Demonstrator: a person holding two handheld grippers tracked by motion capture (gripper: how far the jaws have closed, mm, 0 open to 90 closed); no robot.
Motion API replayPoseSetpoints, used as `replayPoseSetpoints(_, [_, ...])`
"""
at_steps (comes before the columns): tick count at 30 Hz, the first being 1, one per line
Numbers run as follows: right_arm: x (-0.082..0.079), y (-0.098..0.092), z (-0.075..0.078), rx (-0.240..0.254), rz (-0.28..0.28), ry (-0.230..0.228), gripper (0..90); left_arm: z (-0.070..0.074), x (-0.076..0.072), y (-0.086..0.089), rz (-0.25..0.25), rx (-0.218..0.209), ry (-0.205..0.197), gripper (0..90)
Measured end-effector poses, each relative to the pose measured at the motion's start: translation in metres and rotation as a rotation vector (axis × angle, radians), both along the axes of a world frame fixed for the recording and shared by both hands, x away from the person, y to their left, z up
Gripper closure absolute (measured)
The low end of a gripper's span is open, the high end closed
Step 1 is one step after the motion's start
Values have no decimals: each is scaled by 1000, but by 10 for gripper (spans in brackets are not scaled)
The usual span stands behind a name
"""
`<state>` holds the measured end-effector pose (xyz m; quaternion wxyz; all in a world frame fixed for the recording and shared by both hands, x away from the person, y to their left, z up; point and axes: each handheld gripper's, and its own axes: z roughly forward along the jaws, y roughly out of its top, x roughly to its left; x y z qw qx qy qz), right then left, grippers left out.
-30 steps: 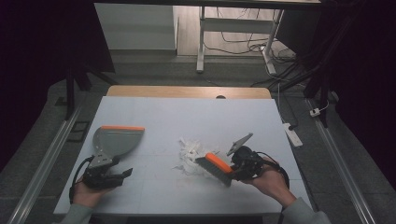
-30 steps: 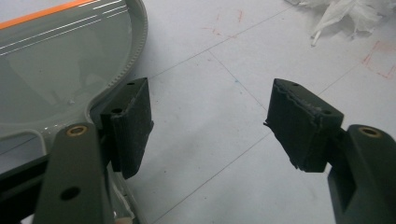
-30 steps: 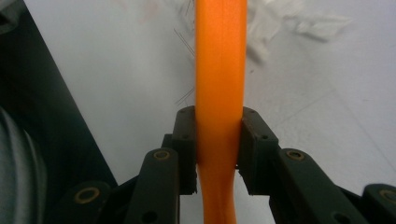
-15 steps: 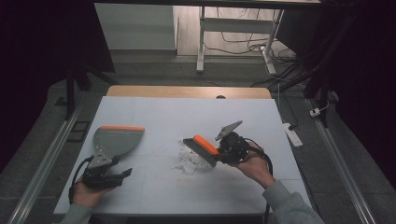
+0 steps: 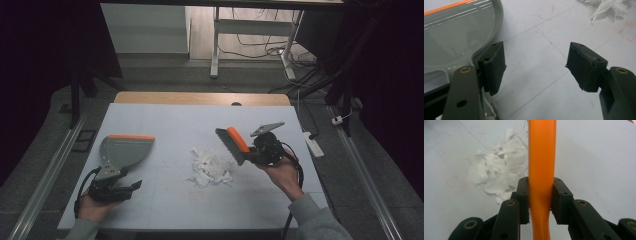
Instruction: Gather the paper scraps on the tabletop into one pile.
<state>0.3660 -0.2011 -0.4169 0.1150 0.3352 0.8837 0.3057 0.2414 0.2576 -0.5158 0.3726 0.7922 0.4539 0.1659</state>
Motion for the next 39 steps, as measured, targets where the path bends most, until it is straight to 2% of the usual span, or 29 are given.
replayPoseSetpoints(4, [2,-8,-3,-2,-36,11,707,0,0,0,-2,0,-3,320])
replayPoseSetpoints(9, [-2,-20,-6,10,-51,15,706,1,-1,-1,-2,1,-5,319])
replayPoseSetpoints(13, [-10,-35,-8,36,-66,-5,707,1,-1,-2,-2,1,-6,318])
replayPoseSetpoints(16, [-18,-46,-13,65,-77,-6,707,1,0,-3,-3,3,-7,318])
replayPoseSetpoints(24, [-37,-71,-26,111,-94,-44,707,1,1,-6,-8,6,-11,318])
replayPoseSetpoints(35, [-53,-91,-40,149,-129,-95,707,2,2,-7,-10,7,-14,318])
replayPoseSetpoints(39, [-58,-98,-45,156,-119,-102,707,2,2,-7,-14,9,-15,318])
